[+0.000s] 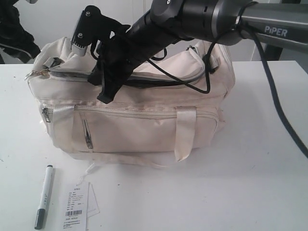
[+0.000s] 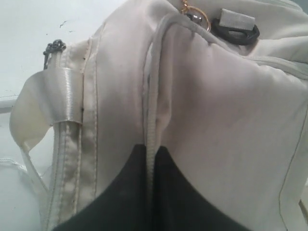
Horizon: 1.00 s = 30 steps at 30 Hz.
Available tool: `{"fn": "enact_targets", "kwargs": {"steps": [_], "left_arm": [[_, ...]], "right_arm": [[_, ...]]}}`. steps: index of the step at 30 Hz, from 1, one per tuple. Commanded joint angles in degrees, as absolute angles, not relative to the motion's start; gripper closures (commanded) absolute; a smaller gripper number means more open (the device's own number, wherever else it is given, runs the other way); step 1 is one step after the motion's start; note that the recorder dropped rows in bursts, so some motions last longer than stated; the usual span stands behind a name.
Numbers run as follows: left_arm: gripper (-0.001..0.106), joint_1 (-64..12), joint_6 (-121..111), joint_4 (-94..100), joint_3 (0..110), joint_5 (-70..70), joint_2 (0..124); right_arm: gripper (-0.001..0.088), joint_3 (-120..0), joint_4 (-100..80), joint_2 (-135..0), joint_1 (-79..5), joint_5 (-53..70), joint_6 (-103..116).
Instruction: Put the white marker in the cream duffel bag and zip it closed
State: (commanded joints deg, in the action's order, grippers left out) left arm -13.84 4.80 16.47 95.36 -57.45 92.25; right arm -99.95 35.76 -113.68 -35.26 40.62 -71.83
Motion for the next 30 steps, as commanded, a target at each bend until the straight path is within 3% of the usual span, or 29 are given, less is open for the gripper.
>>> {"fn": "enact_targets", "kwargs": {"steps": [11,13,17,19,30], "left_arm": [[0.049,-13.8,9.0,1.8,82.5,-59.0,81.3],[0.049,-13.8,9.0,1.7,78.8,-56.7,79.0],[0.049,-13.8,9.2,-0.6,70.9,-50.8,74.9],[0.049,-13.8,9.2,-0.6,67.6,-46.8,73.5],[0.049,-14.0,9.0,-3.0,56.2,-31.1,73.0]], "right_arm": [[0.0867,-99.9,35.9,-113.6,-35.3,39.8,-68.6],[0.0840,-99.9,35.9,-113.6,-35.3,39.0,-65.6],[0.0671,-99.9,35.9,-113.6,-35.3,39.3,-65.3],[0.0631,-99.9,35.9,-113.6,-35.3,39.3,-65.3],[0.0624,-99.9,35.8,-112.0,-35.3,39.1,-64.0]]}}
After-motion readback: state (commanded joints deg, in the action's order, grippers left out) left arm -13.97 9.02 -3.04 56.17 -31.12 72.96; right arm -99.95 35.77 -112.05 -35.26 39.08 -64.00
